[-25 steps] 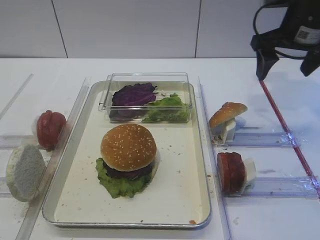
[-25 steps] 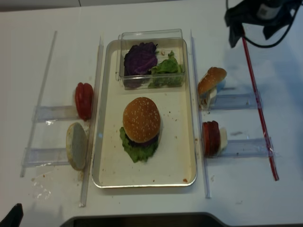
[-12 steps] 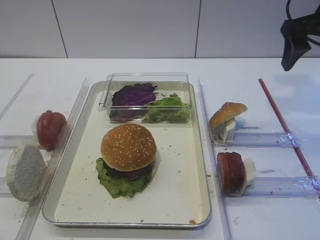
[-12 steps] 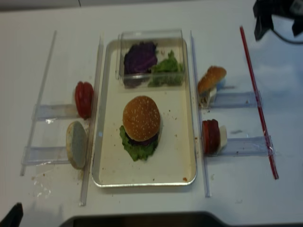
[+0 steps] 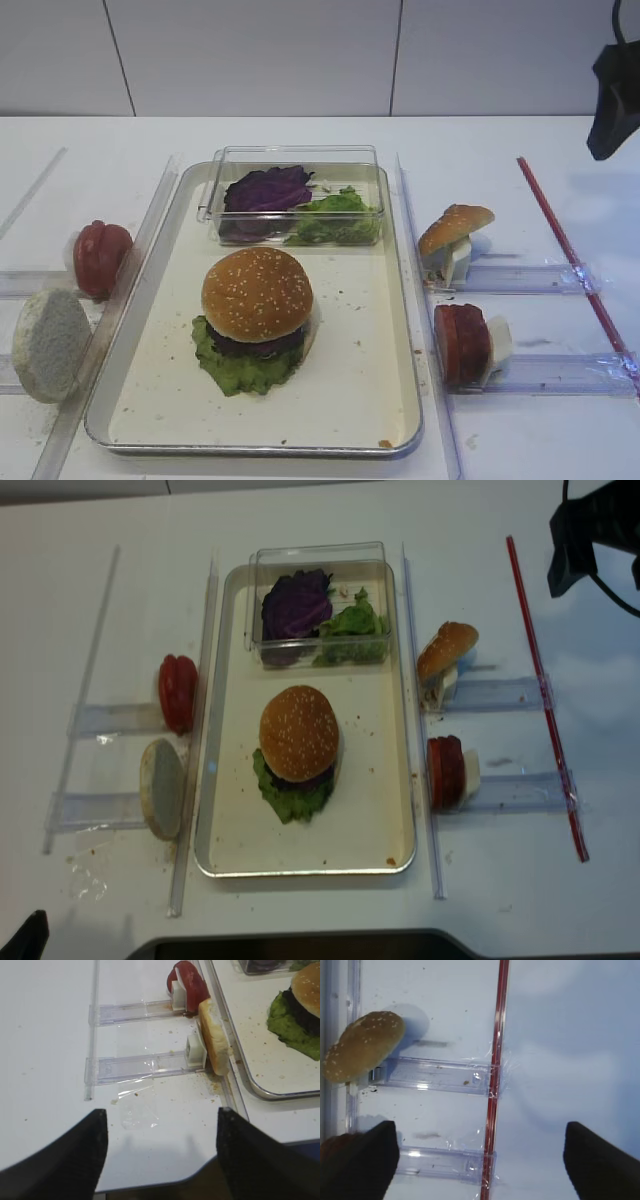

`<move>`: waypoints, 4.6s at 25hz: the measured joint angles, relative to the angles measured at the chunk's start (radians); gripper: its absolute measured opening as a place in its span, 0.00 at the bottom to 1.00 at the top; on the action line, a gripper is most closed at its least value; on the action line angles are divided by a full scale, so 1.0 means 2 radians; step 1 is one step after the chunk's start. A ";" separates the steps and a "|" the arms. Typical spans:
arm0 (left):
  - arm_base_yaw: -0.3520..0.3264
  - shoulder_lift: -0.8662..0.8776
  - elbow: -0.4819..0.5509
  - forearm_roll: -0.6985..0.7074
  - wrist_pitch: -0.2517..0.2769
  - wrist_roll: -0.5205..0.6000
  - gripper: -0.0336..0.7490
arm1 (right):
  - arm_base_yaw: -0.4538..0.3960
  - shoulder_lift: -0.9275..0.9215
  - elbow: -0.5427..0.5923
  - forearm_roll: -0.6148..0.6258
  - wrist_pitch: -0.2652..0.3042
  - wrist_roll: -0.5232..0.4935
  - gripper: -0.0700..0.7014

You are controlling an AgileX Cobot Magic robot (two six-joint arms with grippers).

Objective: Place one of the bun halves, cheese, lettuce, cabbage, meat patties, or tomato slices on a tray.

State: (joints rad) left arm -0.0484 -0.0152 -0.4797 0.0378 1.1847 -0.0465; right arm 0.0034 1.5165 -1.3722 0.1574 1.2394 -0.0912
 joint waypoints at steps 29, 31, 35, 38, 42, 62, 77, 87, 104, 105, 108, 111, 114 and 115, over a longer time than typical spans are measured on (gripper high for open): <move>0.000 0.000 0.000 0.000 0.000 0.000 0.59 | 0.000 -0.365 0.240 0.011 0.007 0.006 0.96; 0.000 0.000 0.000 0.000 0.000 0.000 0.59 | 0.000 -0.386 0.245 0.011 0.008 0.007 0.96; 0.000 0.000 0.000 0.000 0.000 0.000 0.59 | 0.000 -0.429 0.247 0.008 0.010 0.007 0.96; 0.000 0.000 0.000 0.000 0.000 0.000 0.59 | 0.000 -0.457 0.247 0.005 0.013 0.007 0.96; 0.000 0.000 0.000 0.000 0.000 0.000 0.59 | 0.000 -0.487 0.247 0.005 0.013 0.007 0.96; 0.000 0.000 0.000 0.000 0.000 0.000 0.59 | 0.000 -0.595 0.247 -0.001 0.020 0.016 0.96; 0.000 0.000 0.000 0.000 0.000 0.000 0.59 | 0.000 -0.624 0.258 -0.001 0.020 0.013 0.70; 0.000 0.000 0.000 0.000 0.000 0.000 0.59 | 0.000 -0.766 0.418 -0.004 0.010 0.016 0.70; 0.000 0.000 0.001 0.000 -0.001 0.000 0.59 | 0.000 -0.767 0.454 -0.005 -0.051 0.022 0.69; 0.000 0.000 0.001 0.000 -0.001 0.000 0.59 | 0.000 -0.767 0.454 -0.005 -0.051 0.022 0.69; 0.000 0.000 0.001 0.000 -0.001 0.000 0.59 | 0.000 -0.767 0.454 -0.005 -0.051 0.022 0.69; 0.000 0.000 0.001 0.000 -0.001 0.000 0.59 | 0.000 -0.767 0.454 -0.005 -0.051 0.022 0.69; 0.000 0.000 0.001 0.000 -0.001 0.000 0.59 | 0.000 -0.767 0.454 -0.006 -0.051 0.023 0.68; 0.000 0.000 0.001 0.000 -0.001 0.000 0.59 | 0.000 -0.767 0.454 -0.006 -0.051 0.023 0.68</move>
State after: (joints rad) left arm -0.0484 -0.0152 -0.4786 0.0378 1.1829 -0.0465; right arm 0.0034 -0.0167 -0.4645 0.1462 1.1373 -0.0446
